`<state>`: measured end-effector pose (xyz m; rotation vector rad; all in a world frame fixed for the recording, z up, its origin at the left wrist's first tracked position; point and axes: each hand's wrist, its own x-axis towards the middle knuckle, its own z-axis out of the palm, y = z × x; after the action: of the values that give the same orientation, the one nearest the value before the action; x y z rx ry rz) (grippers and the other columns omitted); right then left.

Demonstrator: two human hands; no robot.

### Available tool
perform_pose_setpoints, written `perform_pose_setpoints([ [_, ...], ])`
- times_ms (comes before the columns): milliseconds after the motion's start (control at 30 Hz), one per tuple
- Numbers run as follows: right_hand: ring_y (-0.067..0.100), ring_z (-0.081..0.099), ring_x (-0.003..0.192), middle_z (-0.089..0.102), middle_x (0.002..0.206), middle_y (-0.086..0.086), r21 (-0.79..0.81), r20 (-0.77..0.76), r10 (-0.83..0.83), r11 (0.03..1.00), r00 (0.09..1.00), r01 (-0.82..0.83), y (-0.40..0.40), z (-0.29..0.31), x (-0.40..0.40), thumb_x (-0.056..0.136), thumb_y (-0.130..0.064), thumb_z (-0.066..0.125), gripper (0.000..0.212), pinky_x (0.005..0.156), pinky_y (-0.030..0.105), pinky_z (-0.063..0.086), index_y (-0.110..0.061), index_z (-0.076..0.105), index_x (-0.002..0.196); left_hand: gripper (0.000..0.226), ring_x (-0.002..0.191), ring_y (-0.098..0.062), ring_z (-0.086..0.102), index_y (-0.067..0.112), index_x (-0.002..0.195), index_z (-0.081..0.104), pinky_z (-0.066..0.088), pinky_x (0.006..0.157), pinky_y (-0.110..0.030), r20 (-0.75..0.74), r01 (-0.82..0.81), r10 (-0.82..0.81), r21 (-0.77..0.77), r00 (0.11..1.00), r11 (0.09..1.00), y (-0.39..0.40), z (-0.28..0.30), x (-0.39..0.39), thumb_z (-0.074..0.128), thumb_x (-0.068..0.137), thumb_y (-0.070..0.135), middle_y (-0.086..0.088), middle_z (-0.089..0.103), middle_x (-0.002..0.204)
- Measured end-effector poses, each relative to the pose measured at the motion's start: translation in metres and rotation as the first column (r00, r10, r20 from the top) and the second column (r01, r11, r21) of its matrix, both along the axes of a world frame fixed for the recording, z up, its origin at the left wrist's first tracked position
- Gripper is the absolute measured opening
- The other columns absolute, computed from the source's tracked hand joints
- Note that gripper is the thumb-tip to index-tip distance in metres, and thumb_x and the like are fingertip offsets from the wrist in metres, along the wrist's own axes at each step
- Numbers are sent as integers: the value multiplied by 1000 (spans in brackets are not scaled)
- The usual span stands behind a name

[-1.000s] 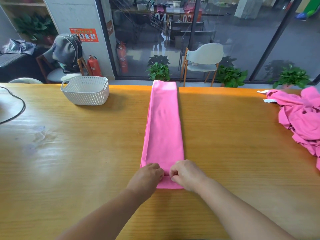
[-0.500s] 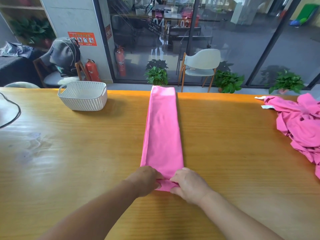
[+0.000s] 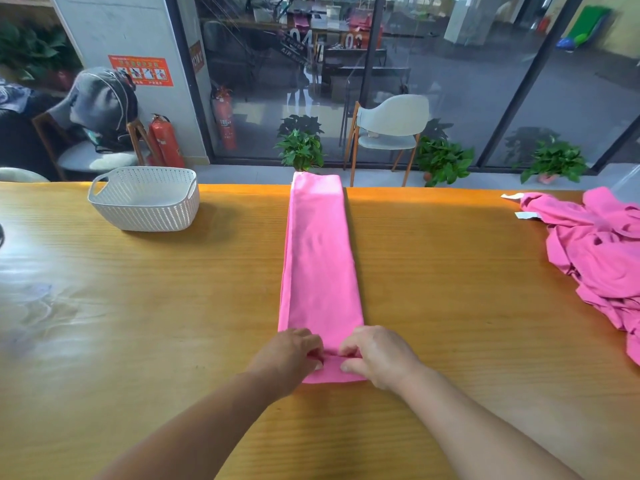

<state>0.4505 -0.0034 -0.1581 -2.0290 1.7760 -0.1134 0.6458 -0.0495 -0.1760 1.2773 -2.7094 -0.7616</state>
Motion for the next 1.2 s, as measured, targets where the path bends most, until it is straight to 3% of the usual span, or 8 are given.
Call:
perform_pose_setpoints([
  [133,13,63,87,69,95,-7,-33,48,-78,996,996,79,0,-2,2,83,-36,75,15,78,29,49,-25,75,92,37,75,-9,57,27,85,75,51,73,-25,62,157,-148,-203,987,966,7,-2,5,41,87,40,12,65,84],
  [333,14,61,88,62,89,-7,-80,100,-176,980,979,184,3,-7,5,86,-34,71,13,81,32,48,-24,78,89,34,106,-22,53,18,117,63,40,96,-33,240,204,-162,-165,957,965,0,-2,2,51,95,40,-1,59,115],
  [567,9,42,97,52,99,-10,-63,-107,18,998,994,-25,5,-10,2,78,-57,64,42,87,24,41,-27,69,108,16,83,-24,55,19,78,58,44,68,-31,210,78,-106,137,972,987,-33,5,-6,54,91,27,-1,57,84],
  [767,22,55,101,63,98,1,56,-200,0,998,980,11,-21,2,4,84,-46,67,25,82,33,44,-24,69,97,21,94,-20,61,26,112,63,53,78,-32,68,-8,-16,340,998,940,-51,7,-5,59,93,32,2,64,108],
  [867,24,60,101,62,107,3,115,-187,-90,987,978,113,-29,8,4,83,-45,72,31,82,29,44,-32,68,110,22,102,-21,58,26,115,65,50,87,-33,29,8,-15,222,999,975,-49,1,-4,53,97,32,1,60,115],
  [1000,21,62,101,68,107,-3,250,-151,-94,960,984,130,-46,17,2,82,-42,75,26,78,27,46,-32,72,107,27,98,-23,54,21,117,63,46,87,-34,26,163,-162,-244,987,956,-35,-14,-6,51,94,15,-1,53,107],
  [1100,19,57,84,54,75,-10,268,-124,-73,958,990,104,-57,17,-1,82,-41,74,22,60,27,38,-34,64,64,17,73,-19,60,20,90,66,51,68,-32,35,153,-149,-282,988,947,-25,-23,-2,62,80,34,4,58,83],
  [1200,16,59,82,59,76,-11,284,-85,-84,953,993,105,-63,17,-4,82,-38,75,10,61,24,42,-33,75,90,26,75,-19,62,20,90,67,51,69,-31,15,115,-116,-271,993,956,-27,-25,-3,58,79,41,5,60,85],
])
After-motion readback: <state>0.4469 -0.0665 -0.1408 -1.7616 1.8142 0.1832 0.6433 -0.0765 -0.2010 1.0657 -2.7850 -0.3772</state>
